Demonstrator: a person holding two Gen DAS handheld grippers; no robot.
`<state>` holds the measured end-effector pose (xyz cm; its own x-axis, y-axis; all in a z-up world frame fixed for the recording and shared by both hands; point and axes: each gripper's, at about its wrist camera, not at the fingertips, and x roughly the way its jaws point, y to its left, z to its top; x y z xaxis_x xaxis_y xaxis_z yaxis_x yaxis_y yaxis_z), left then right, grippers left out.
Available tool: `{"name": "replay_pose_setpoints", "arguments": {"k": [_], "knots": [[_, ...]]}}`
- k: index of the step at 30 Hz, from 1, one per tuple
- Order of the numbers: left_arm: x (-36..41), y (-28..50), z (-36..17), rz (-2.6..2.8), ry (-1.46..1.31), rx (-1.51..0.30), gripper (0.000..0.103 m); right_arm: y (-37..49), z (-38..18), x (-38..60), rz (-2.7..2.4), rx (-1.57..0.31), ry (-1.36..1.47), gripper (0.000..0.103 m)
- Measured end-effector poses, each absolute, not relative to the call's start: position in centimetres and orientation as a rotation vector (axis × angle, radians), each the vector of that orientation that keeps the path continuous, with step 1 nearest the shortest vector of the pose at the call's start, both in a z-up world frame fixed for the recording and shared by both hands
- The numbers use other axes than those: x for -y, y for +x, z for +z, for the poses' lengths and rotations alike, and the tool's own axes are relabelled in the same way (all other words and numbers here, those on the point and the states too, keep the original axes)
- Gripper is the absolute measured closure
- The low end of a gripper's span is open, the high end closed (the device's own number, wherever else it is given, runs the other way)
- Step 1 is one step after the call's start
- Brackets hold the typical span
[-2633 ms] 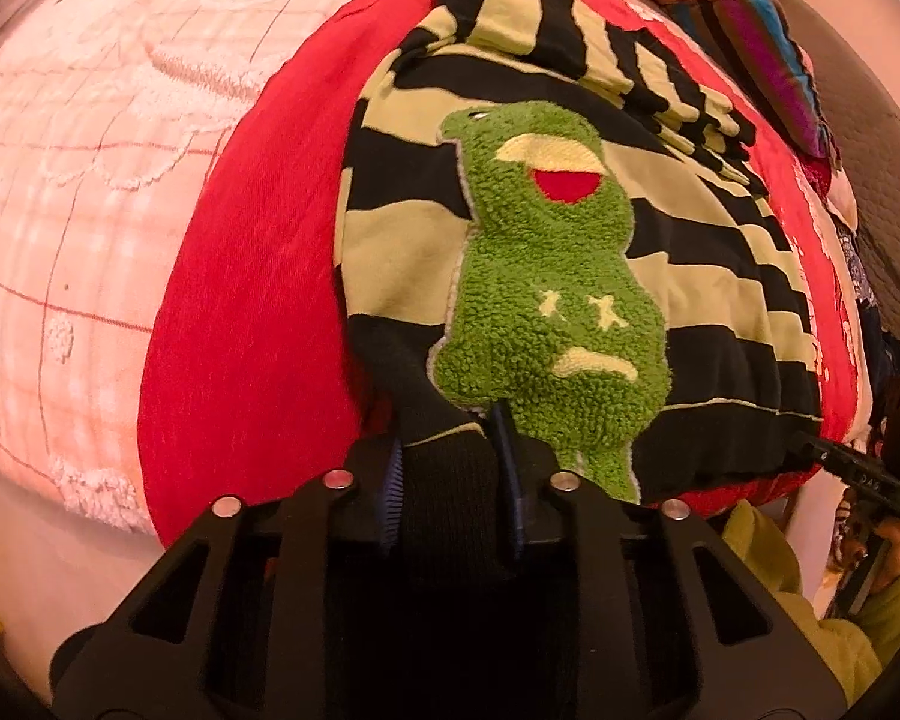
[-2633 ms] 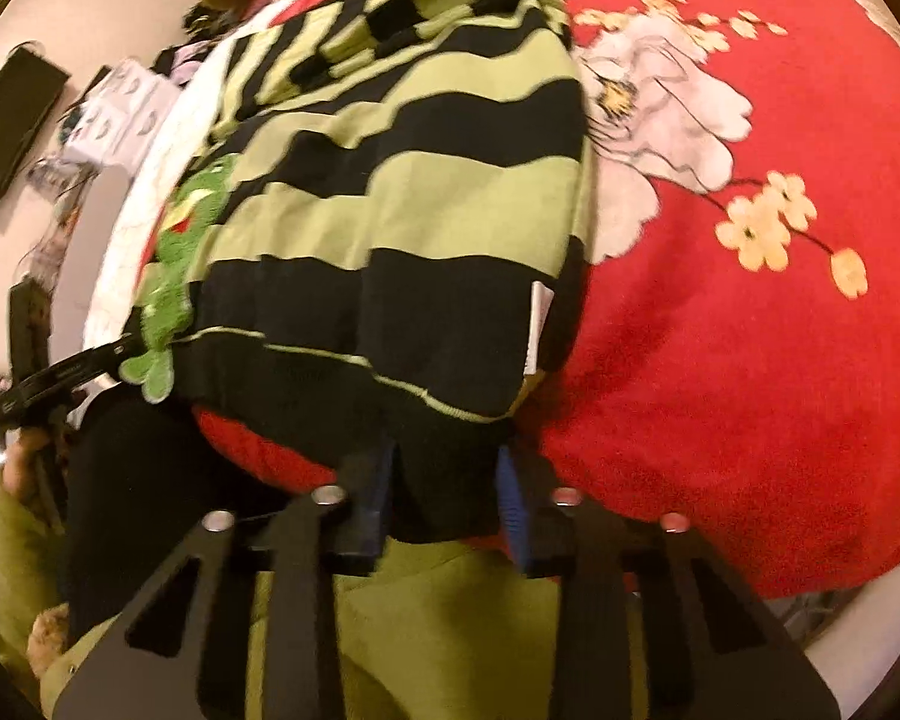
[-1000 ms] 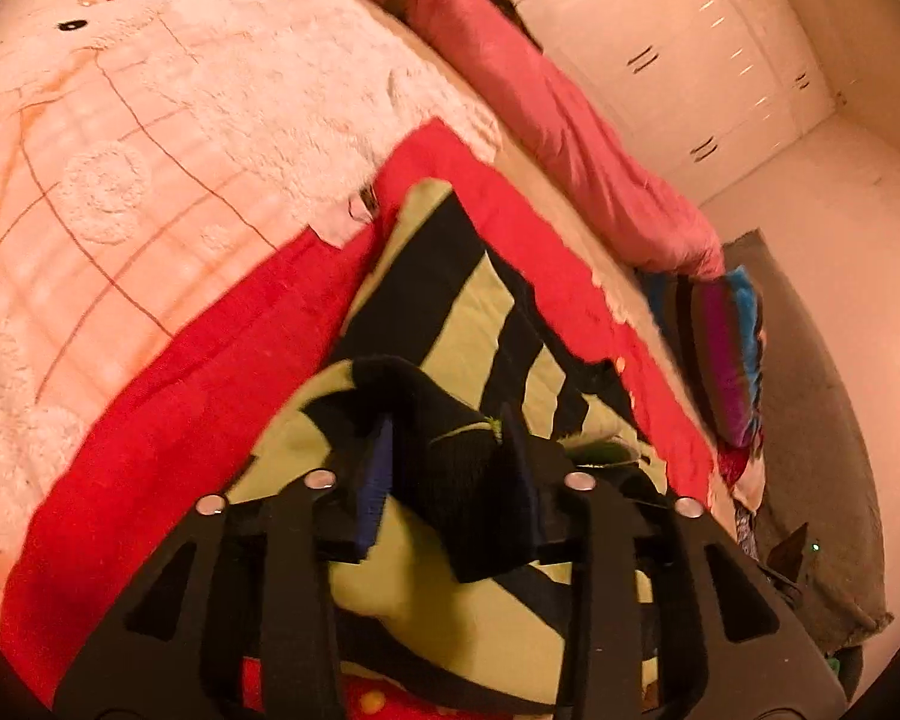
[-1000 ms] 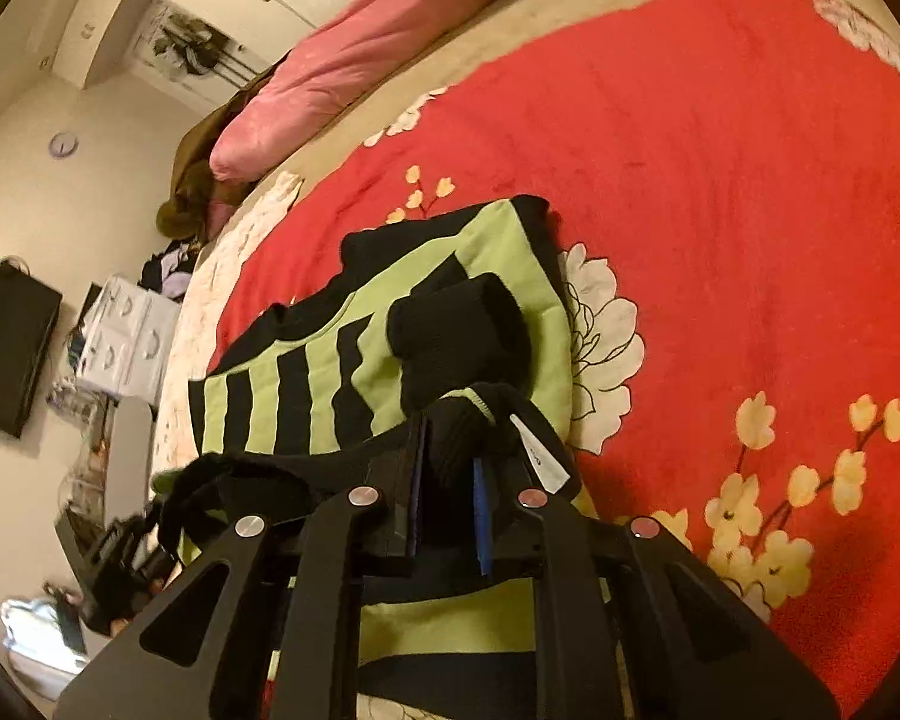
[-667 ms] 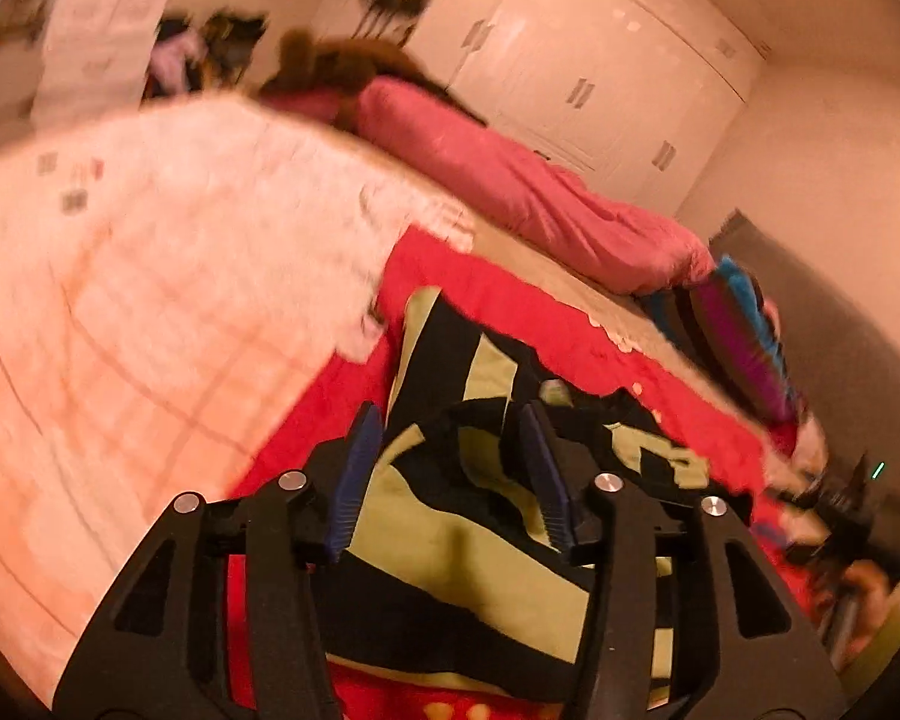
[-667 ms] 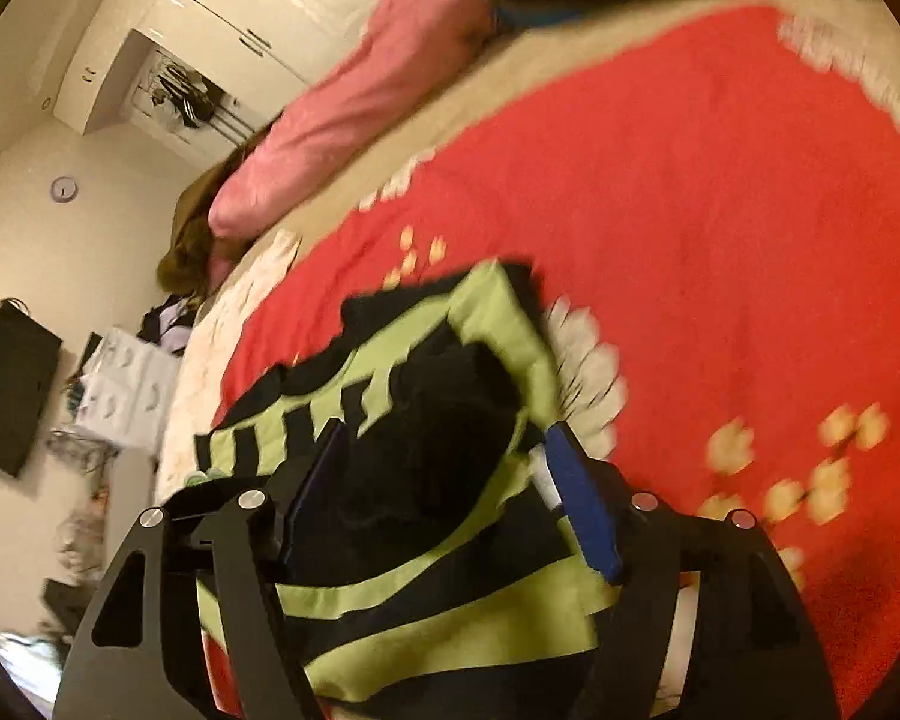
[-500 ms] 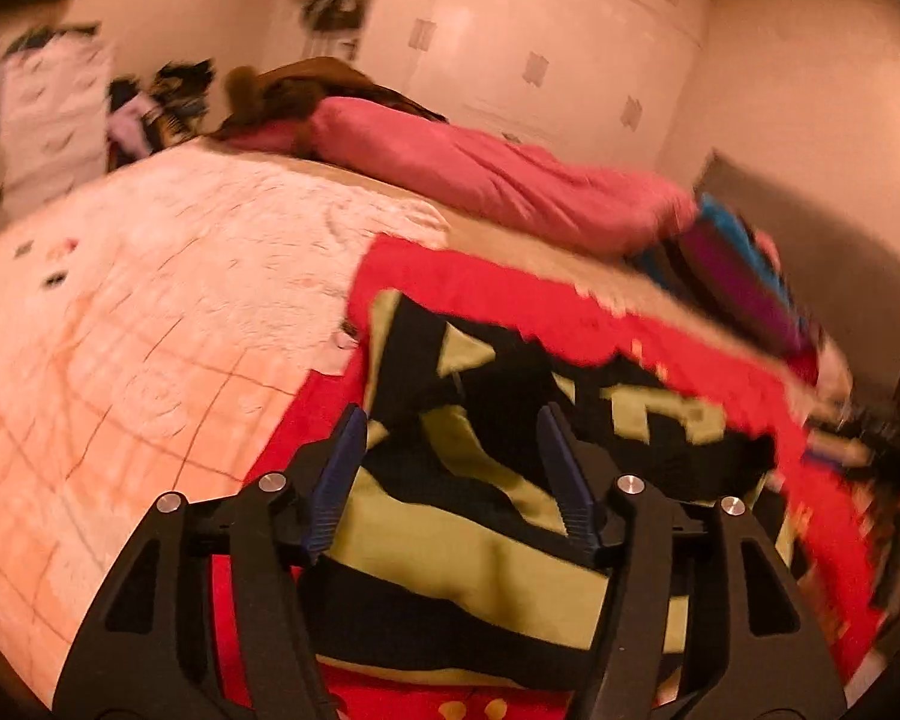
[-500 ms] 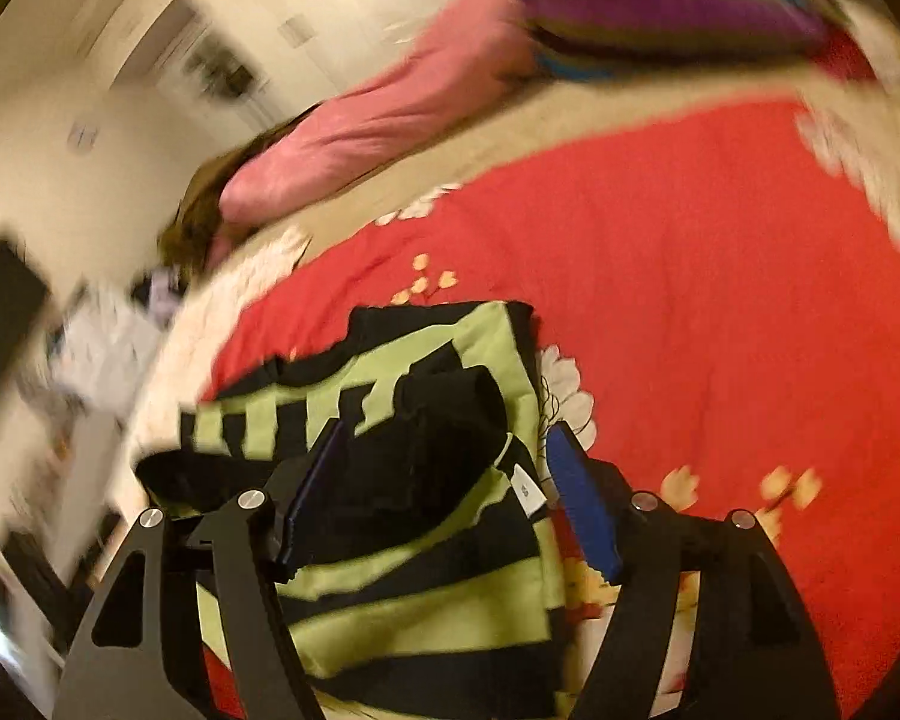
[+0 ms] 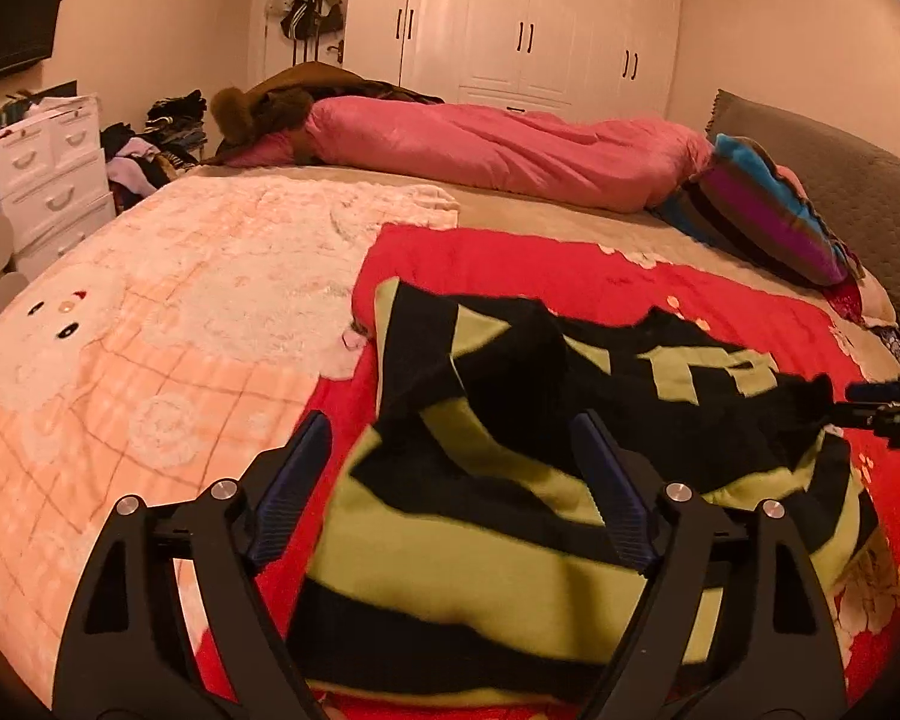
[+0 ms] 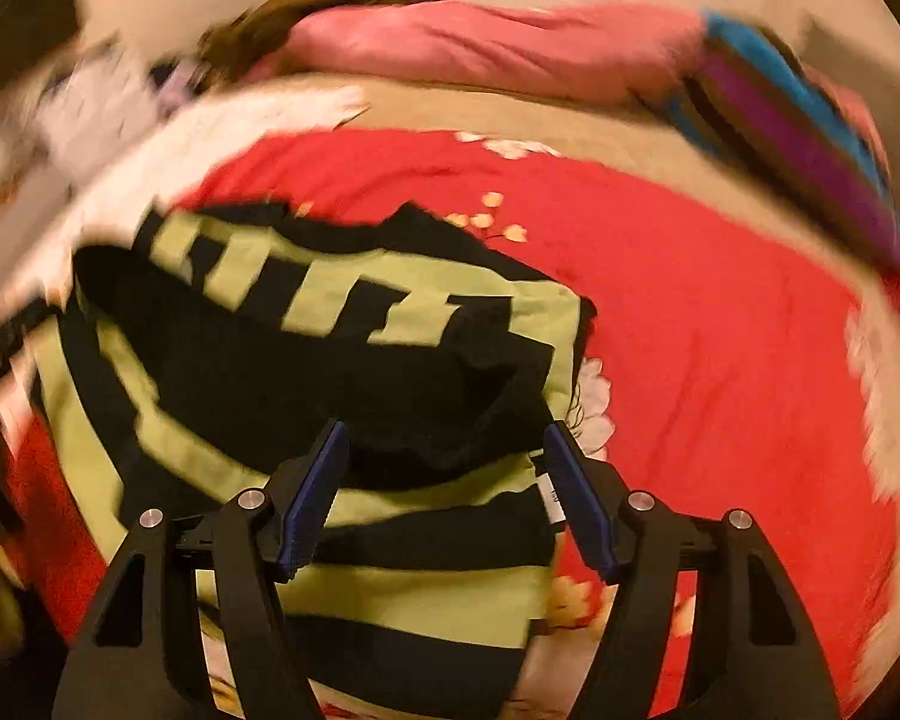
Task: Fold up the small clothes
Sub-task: 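Open both tools and release the folded hem on the sweater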
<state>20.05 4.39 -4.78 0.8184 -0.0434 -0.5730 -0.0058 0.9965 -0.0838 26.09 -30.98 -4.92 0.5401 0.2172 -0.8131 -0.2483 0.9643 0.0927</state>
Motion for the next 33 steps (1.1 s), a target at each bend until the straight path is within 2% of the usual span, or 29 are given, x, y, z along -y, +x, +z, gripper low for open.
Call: {"name": "replay_pose_setpoints", "arguments": {"k": [1, 3, 7, 10, 12, 18, 20, 21, 23, 25, 28, 29, 31, 33], "knots": [[-4.4, 20.3, -4.7, -0.018, -0.074, -0.612, 0.025, 26.3, -5.1, 31.4, 0.259, -0.975, -0.004, 0.037], [-4.1, 20.9, -4.7, -0.006, -0.042, -0.621, 0.024, 27.0, -5.8, 32.0, 0.236, -1.008, 0.037, 0.05], [-2.9, 22.2, -4.8, 0.039, 0.08, -0.621, 0.024, 27.9, -6.8, 32.1, 0.262, -1.058, 0.074, 0.099], [-2.4, 22.6, -5.4, 0.004, 0.08, -0.633, 0.024, 28.2, -5.8, 33.2, 0.281, -1.029, 0.168, 0.101], [-2.3, 22.5, -5.8, 0.005, 0.089, -0.635, 0.031, 29.0, -5.2, 34.6, 0.284, -1.0, 0.286, 0.101], [-3.4, 21.8, -5.6, -0.021, 0.014, -0.606, 0.031, 31.8, -5.9, 36.6, 0.21, -0.962, 0.462, 0.1], [-3.4, 21.7, -5.8, -0.028, 0.012, -0.612, 0.031, 32.4, -6.7, 36.3, 0.18, -0.977, 0.418, 0.099], [-3.5, 21.6, -6.0, -0.03, 0.013, -0.614, 0.031, 32.3, -6.8, 36.1, 0.17, -0.967, 0.389, 0.096], [-3.7, 21.4, -6.1, -0.046, 0.004, -0.614, 0.031, 31.5, -6.5, 36.2, 0.191, -0.931, 0.408, 0.084], [-3.9, 21.5, -6.0, -0.05, -0.008, -0.607, 0.03, 30.5, -6.0, 36.8, 0.192, -0.885, 0.402, 0.057], [-4.3, 21.8, -5.7, -0.056, -0.027, -0.594, 0.028, 28.6, -5.2, 37.4, 0.217, -0.838, 0.355, 0.053], [-4.4, 22.1, -5.6, -0.063, -0.027, -0.592, 0.028, 28.3, -5.2, 37.4, 0.235, -0.839, 0.335, 0.047], [-4.6, 22.6, -5.4, -0.071, -0.022, -0.59, 0.028, 28.1, -5.5, 37.1, 0.272, -0.858, 0.292, 0.042], [-4.0, 23.1, -5.1, -0.076, 0.051, -0.585, 0.028, 28.0, -5.8, 36.6, 0.29, -0.874, 0.227, 0.042]]}}
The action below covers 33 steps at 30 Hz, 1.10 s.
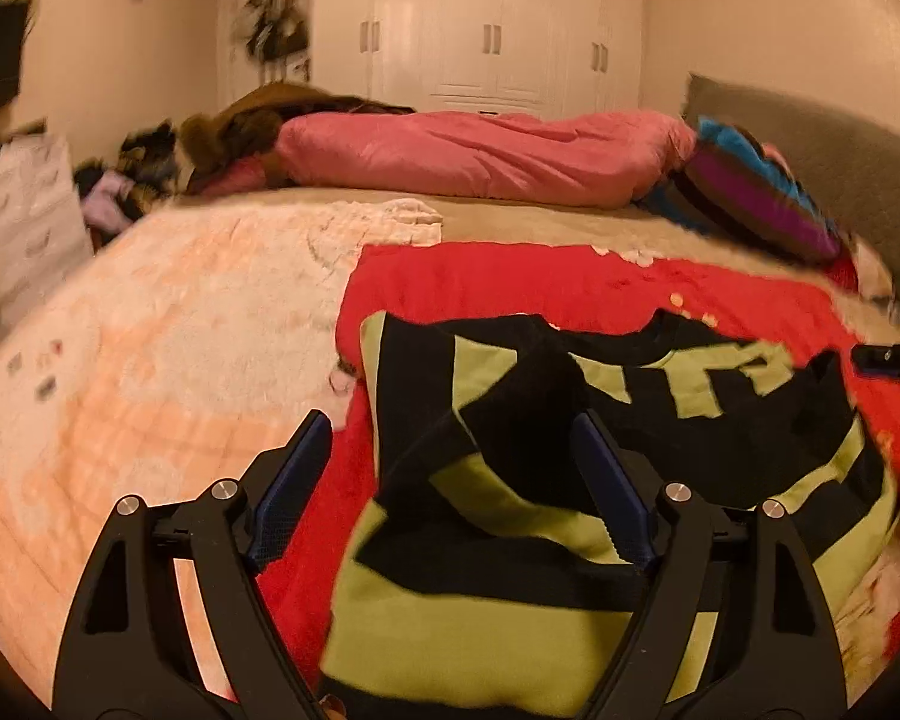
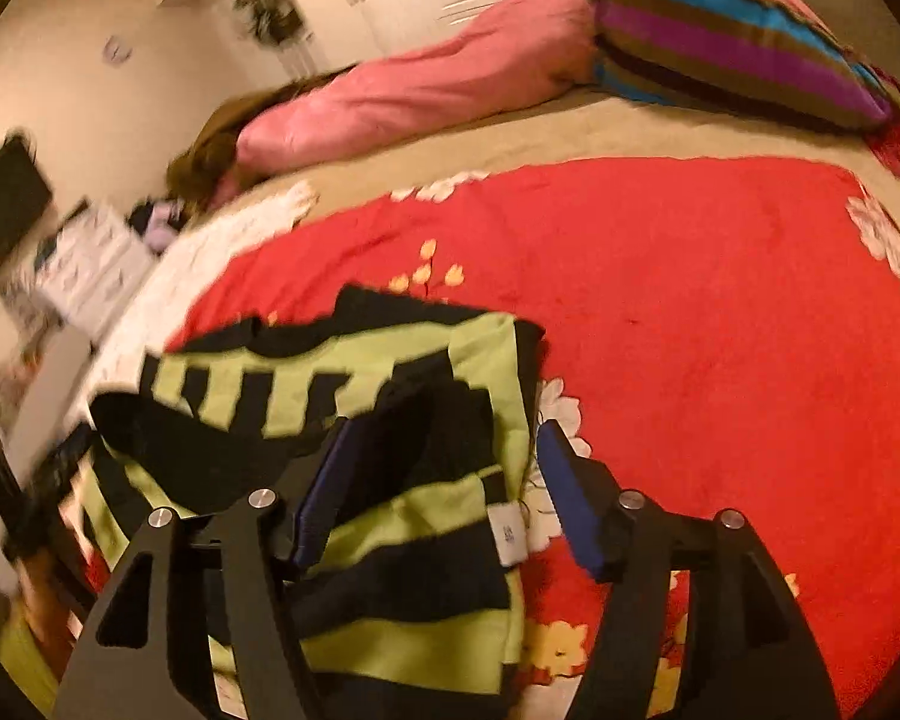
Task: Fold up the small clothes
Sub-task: 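Open both tools and release the folded hem on the sweater, then grasp the folded edge with both tools and straighten it flat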
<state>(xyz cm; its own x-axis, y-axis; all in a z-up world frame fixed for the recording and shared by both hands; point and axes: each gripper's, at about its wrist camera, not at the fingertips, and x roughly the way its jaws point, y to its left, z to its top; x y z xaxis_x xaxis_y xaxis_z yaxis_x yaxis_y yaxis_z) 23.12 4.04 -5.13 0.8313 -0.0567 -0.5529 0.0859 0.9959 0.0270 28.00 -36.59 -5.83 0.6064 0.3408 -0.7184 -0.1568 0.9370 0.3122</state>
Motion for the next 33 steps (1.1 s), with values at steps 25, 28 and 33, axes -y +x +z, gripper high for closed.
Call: {"name": "replay_pose_setpoints", "arguments": {"k": [25, 28, 33], "knots": [[-6.5, 22.3, -1.8, -0.152, -0.176, -0.489, 0.094, 28.0, -4.1, 37.2, 0.352, -0.769, 0.286, 0.083], [-6.3, 24.3, -1.0, -0.114, -0.193, -0.506, 0.094, 29.9, -2.9, 36.5, 0.339, -0.744, 0.263, 0.083], [-5.9, 29.6, -2.8, -0.037, -0.19, -0.637, 0.093, 33.6, -4.3, 34.7, 0.27, -0.791, 0.189, 0.083]]}}
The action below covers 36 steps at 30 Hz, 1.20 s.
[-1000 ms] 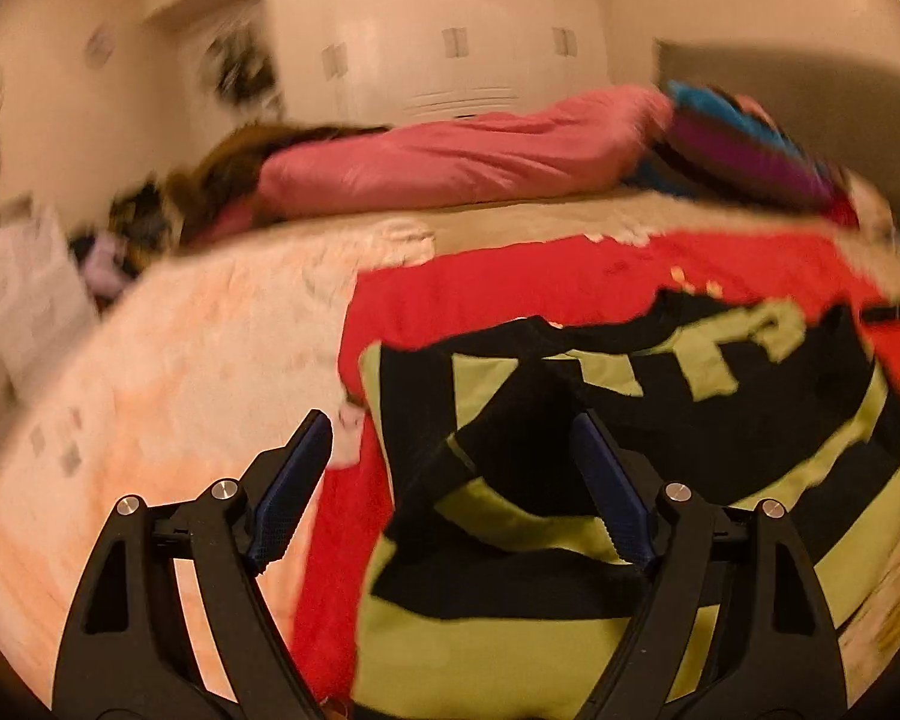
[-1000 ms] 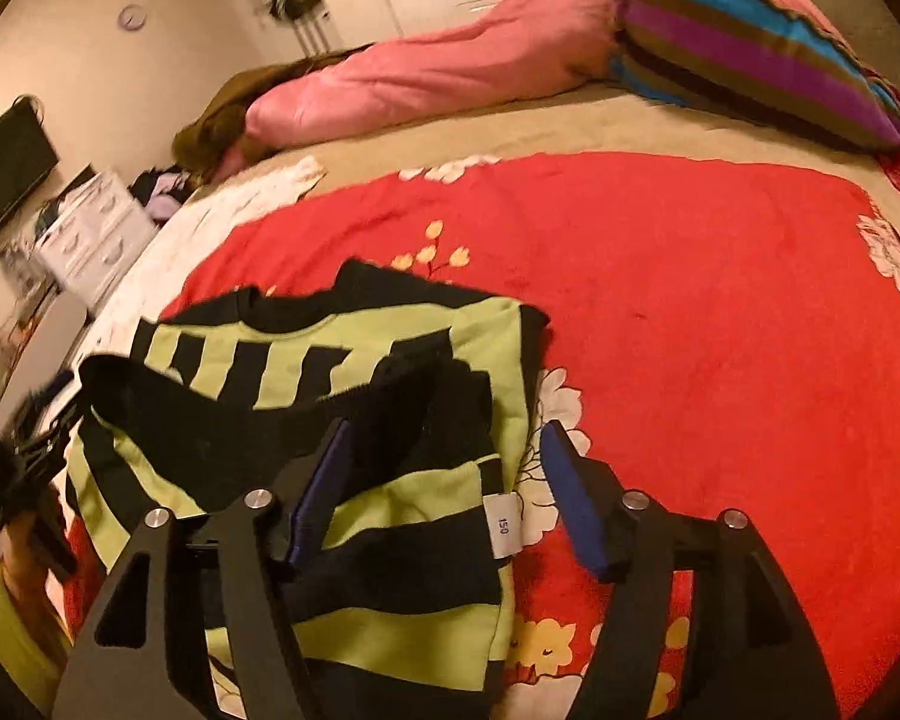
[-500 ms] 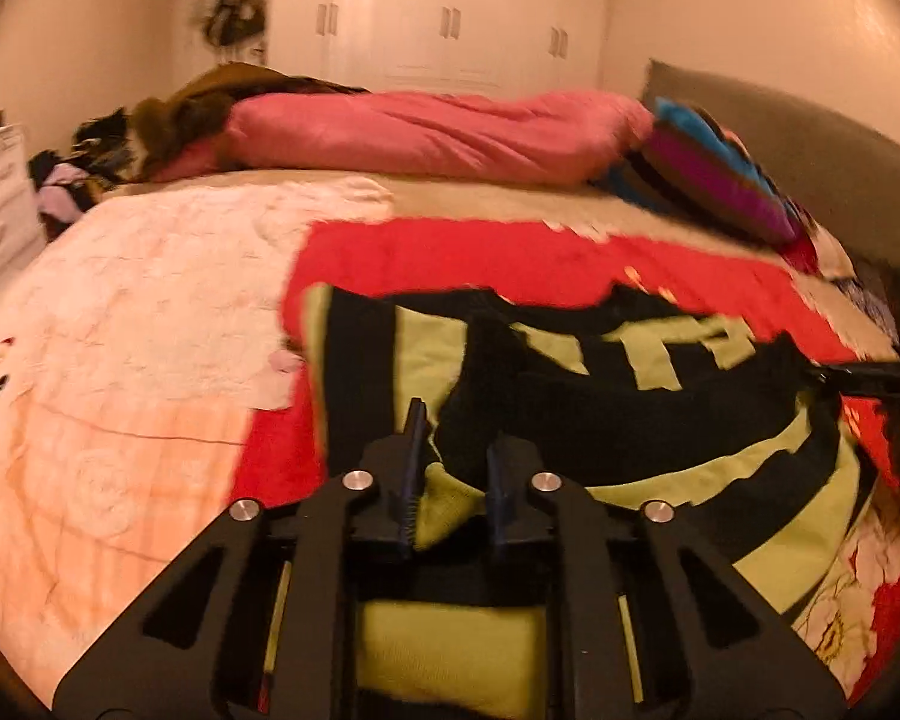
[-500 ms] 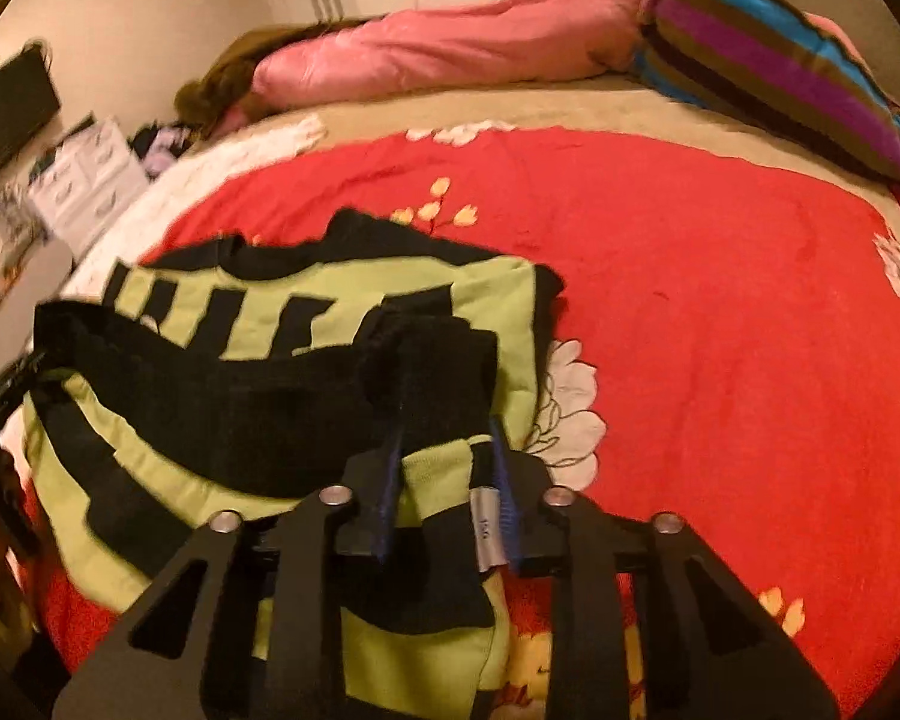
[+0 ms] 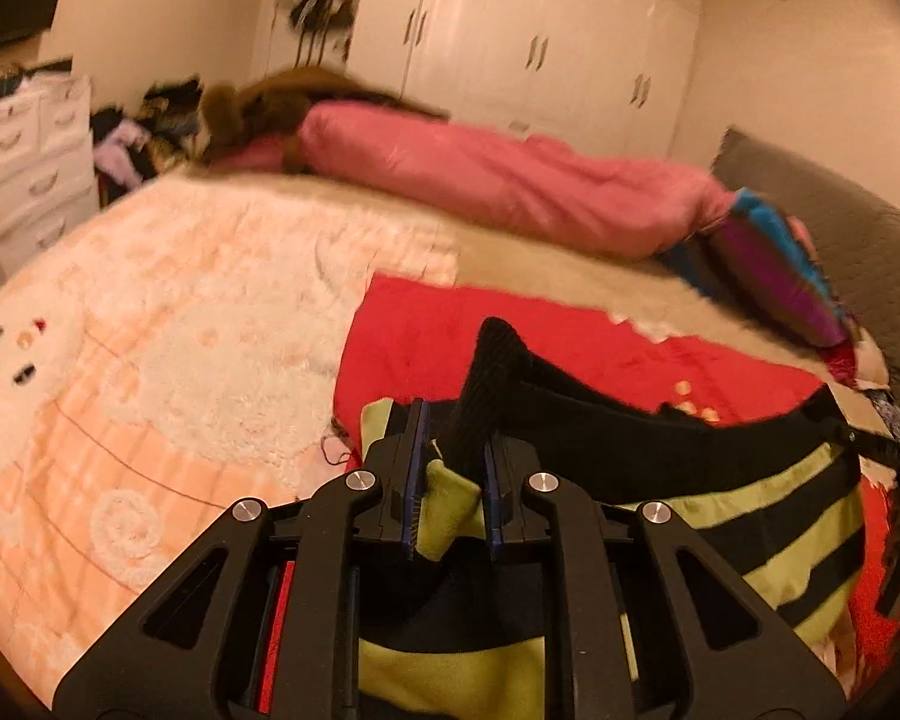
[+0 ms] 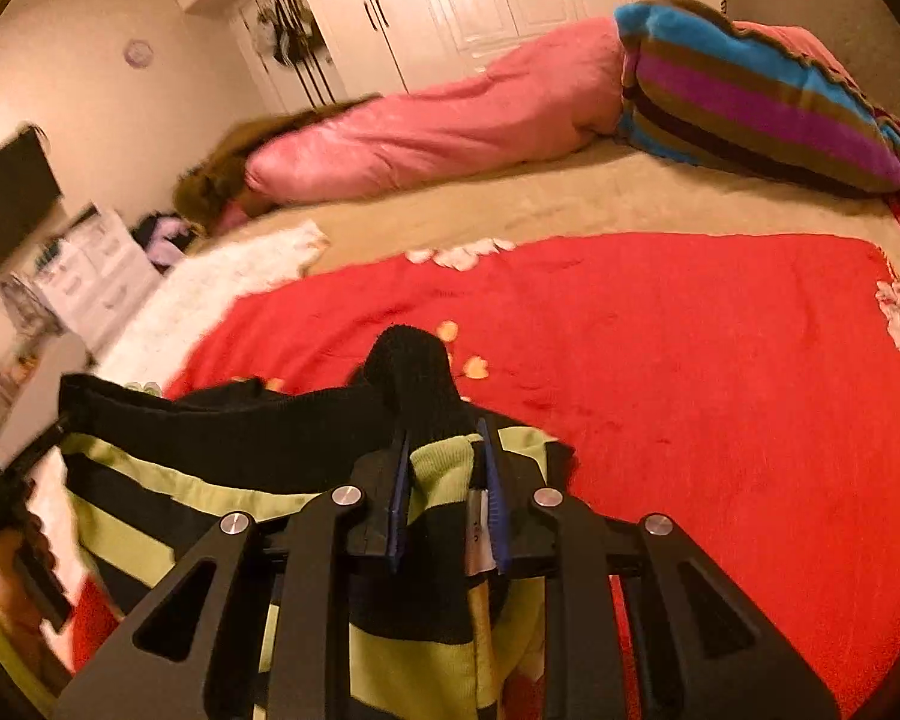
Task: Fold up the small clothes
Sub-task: 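Grasp the folded edge with both tools and straighten it flat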
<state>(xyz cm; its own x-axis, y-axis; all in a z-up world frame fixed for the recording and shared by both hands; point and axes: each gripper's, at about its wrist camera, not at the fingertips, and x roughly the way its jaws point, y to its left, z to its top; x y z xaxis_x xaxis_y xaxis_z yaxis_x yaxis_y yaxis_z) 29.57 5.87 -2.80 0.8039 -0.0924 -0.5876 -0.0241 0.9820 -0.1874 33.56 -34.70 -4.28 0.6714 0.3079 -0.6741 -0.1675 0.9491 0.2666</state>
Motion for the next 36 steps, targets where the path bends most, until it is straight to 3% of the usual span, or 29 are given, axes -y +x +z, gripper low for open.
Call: {"name": "replay_pose_setpoints", "arguments": {"k": [6, 7, 9, 13, 14, 15, 16, 17, 21, 27, 36], "knots": [[-5.1, 33.7, -6.6, 0.038, -0.148, -0.756, 0.084, 36.2, -8.5, 34.7, 0.154, -0.895, 0.13, 0.084], [-4.9, 33.9, -7.2, 0.051, -0.127, -0.771, 0.078, 36.4, -9.2, 34.8, 0.14, -0.908, 0.121, 0.084], [-5.1, 34.2, -8.9, 0.109, -0.087, -0.814, 0.057, 36.7, -10.5, 34.8, 0.12, -0.938, 0.094, 0.084], [-7.7, 33.0, -10.5, 0.092, -0.218, -0.811, 0.044, 36.6, -11.7, 33.8, 0.116, -0.943, -0.016, 0.082], [-8.3, 32.2, -9.9, 0.102, -0.247, -0.783, 0.039, 36.5, -11.5, 33.9, 0.123, -0.938, -0.013, 0.076], [-8.5, 31.4, -9.2, 0.113, -0.256, -0.757, 0.038, 36.3, -11.0, 34.3, 0.139, -0.922, 0.019, 0.07], [-8.6, 30.1, -8.1, 0.12, -0.258, -0.715, 0.038, 36.1, -10.6, 34.7, 0.149, -0.907, 0.045, 0.055], [-8.5, 29.2, -7.4, 0.133, -0.253, -0.689, 0.037, 35.6, -10.0, 35.2, 0.171, -0.887, 0.087, 0.049], [-9.2, 25.1, -5.6, 0.175, -0.281, -0.634, 0.029, 32.1, -7.1, 35.9, 0.237, -0.786, 0.132, 0.038], [-10.1, 22.0, -4.4, 0.186, -0.32, -0.651, 0.027, 26.7, -6.0, 35.5, 0.266, -0.769, 0.15, 0.035], [-5.3, 21.1, -6.0, 0.015, -0.301, -0.756, 0.023, 23.5, -7.1, 31.8, 0.332, -0.826, 0.124, 0.034]]}}
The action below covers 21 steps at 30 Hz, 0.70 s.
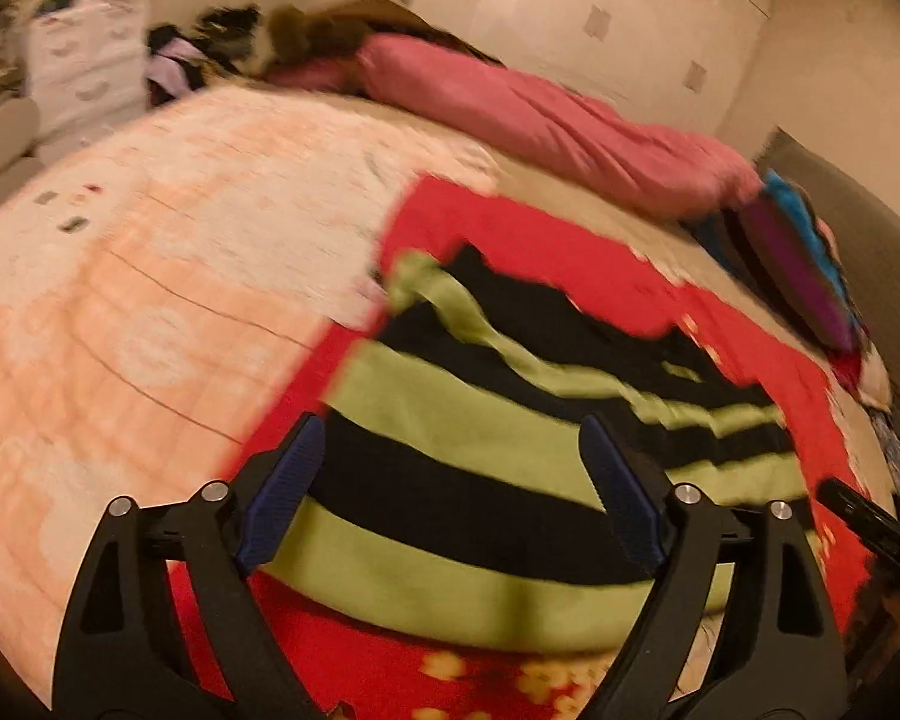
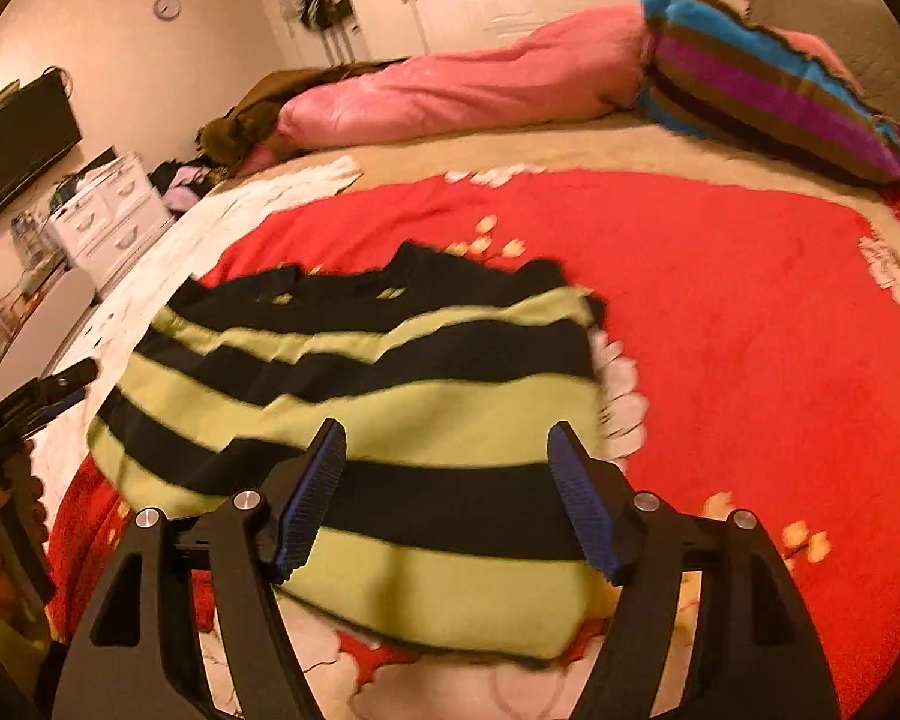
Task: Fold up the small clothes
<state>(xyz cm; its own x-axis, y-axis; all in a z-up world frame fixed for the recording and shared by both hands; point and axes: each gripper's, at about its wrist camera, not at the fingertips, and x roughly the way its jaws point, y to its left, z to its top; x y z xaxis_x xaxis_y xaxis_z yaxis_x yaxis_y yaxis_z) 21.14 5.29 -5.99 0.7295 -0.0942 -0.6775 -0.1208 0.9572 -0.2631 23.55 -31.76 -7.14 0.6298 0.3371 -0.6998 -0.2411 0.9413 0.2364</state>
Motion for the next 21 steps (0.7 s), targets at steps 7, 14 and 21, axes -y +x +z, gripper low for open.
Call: {"name": "replay_pose_setpoints", "arguments": {"k": [7, 14, 21], "knots": [[-4.1, 22.6, -11.3, 0.081, -0.145, -0.903, 0.017, 24.9, -12.0, 32.8, 0.177, -1.016, 0.113, 0.033], [-4.6, 22.3, -11.4, 0.07, -0.174, -0.904, 0.015, 24.6, -12.3, 33.4, 0.158, -1.021, 0.159, 0.031], [-4.4, 21.2, -8.3, 0.065, -0.194, -0.82, 0.015, 22.1, -9.2, 34.0, 0.146, -0.926, 0.123, 0.03]]}}
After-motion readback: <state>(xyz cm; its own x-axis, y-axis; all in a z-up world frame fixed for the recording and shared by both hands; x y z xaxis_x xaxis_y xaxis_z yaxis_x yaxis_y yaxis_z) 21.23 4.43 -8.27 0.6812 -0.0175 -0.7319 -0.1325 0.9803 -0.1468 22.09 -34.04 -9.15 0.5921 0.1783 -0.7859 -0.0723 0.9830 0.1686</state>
